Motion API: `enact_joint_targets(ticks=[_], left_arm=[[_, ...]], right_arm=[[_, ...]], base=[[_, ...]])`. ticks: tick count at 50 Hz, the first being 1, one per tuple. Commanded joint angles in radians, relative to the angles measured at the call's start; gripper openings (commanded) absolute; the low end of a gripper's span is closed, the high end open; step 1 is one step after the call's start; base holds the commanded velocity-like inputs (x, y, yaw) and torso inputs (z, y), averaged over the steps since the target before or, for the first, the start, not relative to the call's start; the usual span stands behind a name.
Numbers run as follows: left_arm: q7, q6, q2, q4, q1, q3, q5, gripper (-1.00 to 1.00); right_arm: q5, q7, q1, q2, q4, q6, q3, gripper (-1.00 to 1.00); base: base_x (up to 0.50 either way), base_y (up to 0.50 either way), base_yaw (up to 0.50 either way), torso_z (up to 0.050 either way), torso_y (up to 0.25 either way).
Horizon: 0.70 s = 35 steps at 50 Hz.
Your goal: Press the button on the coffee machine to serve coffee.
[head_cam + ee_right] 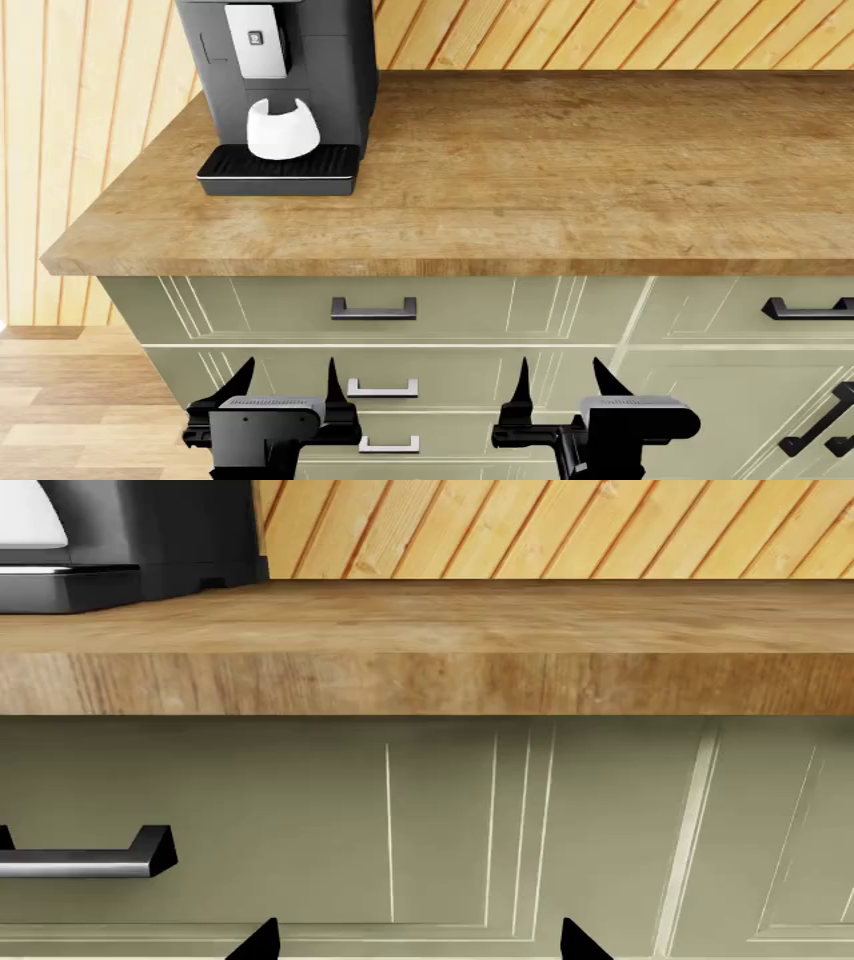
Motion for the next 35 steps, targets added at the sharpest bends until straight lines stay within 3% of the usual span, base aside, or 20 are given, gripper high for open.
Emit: enact_joint_targets(ticks=[1, 31, 35], left_arm=[[-0.017, 0.001, -0.016, 0.000, 0.001, 0.018, -0.016, 1.00], [-0.084, 0.007, -0.076, -0.005, -0.002, 0.083, -0.075, 1.00], [-0.089, 0.011, -0.083, 0.014, 0.008, 0.088, -0.080, 1.00]], right_arm=[[0.014, 0.022, 0.001, 0.015, 0.002, 0.005, -0.020, 1.00], [0.074, 0.085, 0.007, 0.076, -0.001, 0.016, -0.087, 1.00], [0.076, 0.088, 0.004, 0.081, -0.008, 0.013, -0.097, 1.00]], base=[[0.00, 0.00, 0.00, 0.000, 0.000], [0.00, 0.00, 0.00, 0.000, 0.000], [0.00, 0.39, 0.00, 0.000, 0.000]])
